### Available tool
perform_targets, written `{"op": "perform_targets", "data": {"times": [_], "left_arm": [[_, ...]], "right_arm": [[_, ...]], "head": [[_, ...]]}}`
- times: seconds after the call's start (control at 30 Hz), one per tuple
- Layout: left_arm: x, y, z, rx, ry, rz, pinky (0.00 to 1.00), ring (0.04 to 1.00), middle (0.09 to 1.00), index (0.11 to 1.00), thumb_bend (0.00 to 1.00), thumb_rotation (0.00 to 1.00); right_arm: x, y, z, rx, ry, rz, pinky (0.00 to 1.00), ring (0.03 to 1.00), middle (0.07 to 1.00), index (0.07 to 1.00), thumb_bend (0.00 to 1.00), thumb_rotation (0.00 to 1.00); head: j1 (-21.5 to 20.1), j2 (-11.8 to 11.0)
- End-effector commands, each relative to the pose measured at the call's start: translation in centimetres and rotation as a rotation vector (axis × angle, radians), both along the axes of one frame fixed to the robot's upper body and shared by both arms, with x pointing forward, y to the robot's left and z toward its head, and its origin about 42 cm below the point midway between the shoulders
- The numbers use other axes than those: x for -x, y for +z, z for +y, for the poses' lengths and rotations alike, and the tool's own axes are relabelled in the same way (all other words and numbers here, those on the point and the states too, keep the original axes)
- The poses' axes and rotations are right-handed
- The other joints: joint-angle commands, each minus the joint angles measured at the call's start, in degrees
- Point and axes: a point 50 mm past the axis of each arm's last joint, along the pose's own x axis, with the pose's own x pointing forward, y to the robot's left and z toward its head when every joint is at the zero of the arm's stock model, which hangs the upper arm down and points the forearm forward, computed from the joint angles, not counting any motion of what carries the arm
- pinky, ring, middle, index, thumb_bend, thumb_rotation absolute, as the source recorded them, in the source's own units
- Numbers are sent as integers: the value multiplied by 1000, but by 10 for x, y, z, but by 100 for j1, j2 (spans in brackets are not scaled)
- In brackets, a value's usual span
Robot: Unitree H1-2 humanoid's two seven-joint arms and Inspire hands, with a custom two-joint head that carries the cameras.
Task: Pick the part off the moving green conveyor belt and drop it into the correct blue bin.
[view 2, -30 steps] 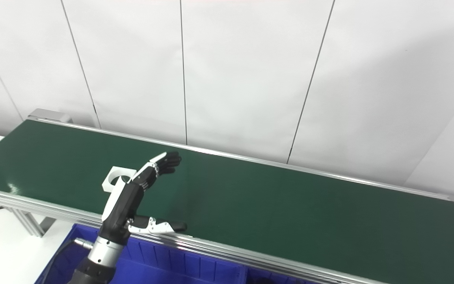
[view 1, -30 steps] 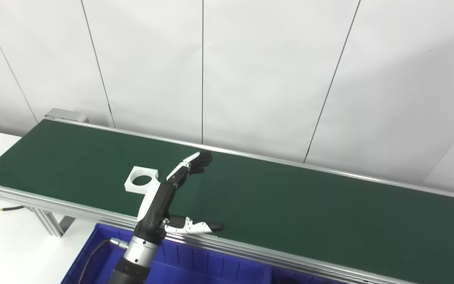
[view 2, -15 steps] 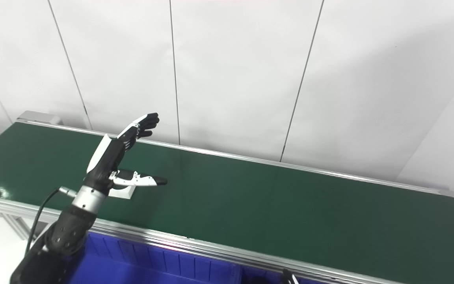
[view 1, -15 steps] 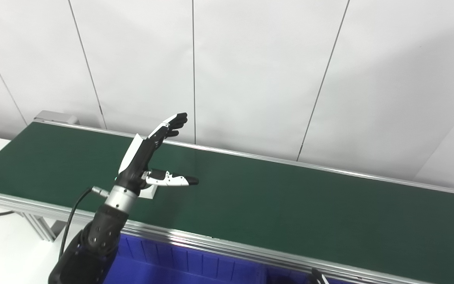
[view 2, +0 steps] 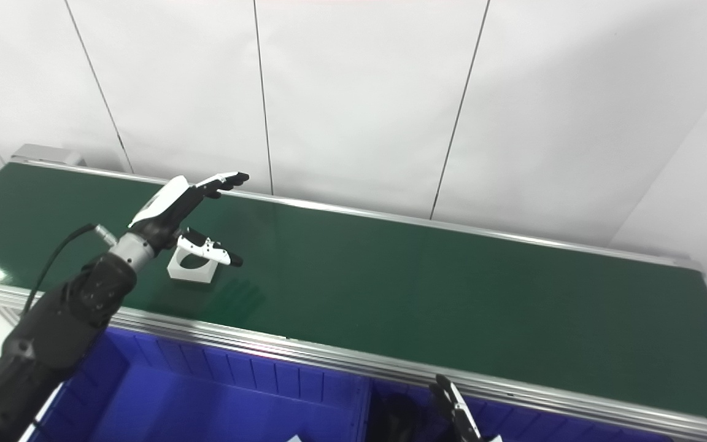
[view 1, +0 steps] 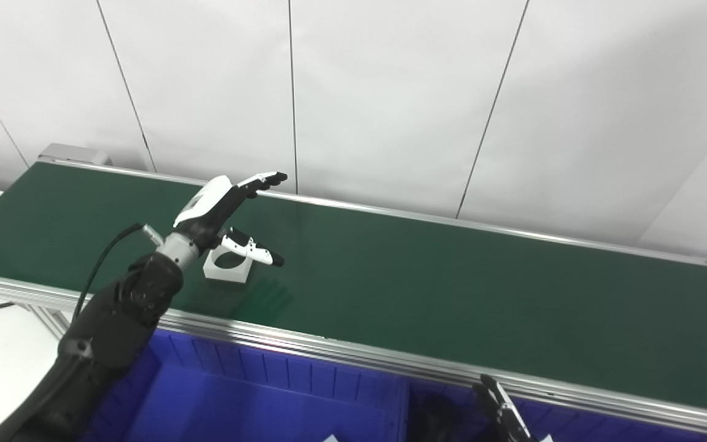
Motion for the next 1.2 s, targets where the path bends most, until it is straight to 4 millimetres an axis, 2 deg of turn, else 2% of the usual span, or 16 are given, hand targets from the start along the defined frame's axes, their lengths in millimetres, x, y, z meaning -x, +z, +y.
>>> {"op": "perform_targets", "data": {"times": [0.0, 0.2, 0.5, 0.77, 0.93, 1.0, 1.1, 1.17], "left_arm": [[-16, 27, 8, -79, -14, -35, 853, 907, 909, 897, 920, 196], [-23, 24, 14, -163, -25, 37, 899, 943, 930, 919, 968, 191], [-29, 15, 20, -291, 7, 165, 931, 973, 959, 948, 969, 214], [-30, 2, 25, -321, 52, 232, 915, 983, 976, 953, 951, 154], [-33, -3, 23, -320, 75, 256, 930, 987, 985, 967, 898, 159], [-34, -6, 19, -306, 86, 250, 848, 927, 955, 946, 806, 37], [-33, -12, 11, -294, 69, 197, 760, 854, 910, 907, 735, 7], [-33, -15, 7, -288, 62, 162, 690, 783, 843, 842, 668, 1]], "right_arm": [[-3, 11, -2, -4, 6, -59, 911, 905, 906, 949, 897, 455], [-3, 12, -6, -8, 7, -59, 901, 904, 901, 942, 889, 434], [-4, 10, -10, -9, 7, -59, 887, 899, 899, 942, 889, 431], [-3, 10, -12, -8, 4, -61, 887, 894, 893, 936, 883, 413], [-2, 11, -14, -13, 2, -57, 898, 896, 893, 934, 896, 419], [-3, 12, -14, -13, 3, -61, 890, 893, 892, 936, 885, 409], [-3, 13, -15, -13, 0, -65, 885, 890, 890, 933, 885, 405], [-3, 13, -15, -12, -2, -69, 875, 885, 888, 932, 886, 408]], "head": [[7, 5], [106, 38], [188, -15], [267, -28], [331, -2], [360, 17], [379, 37], [383, 44]]}}
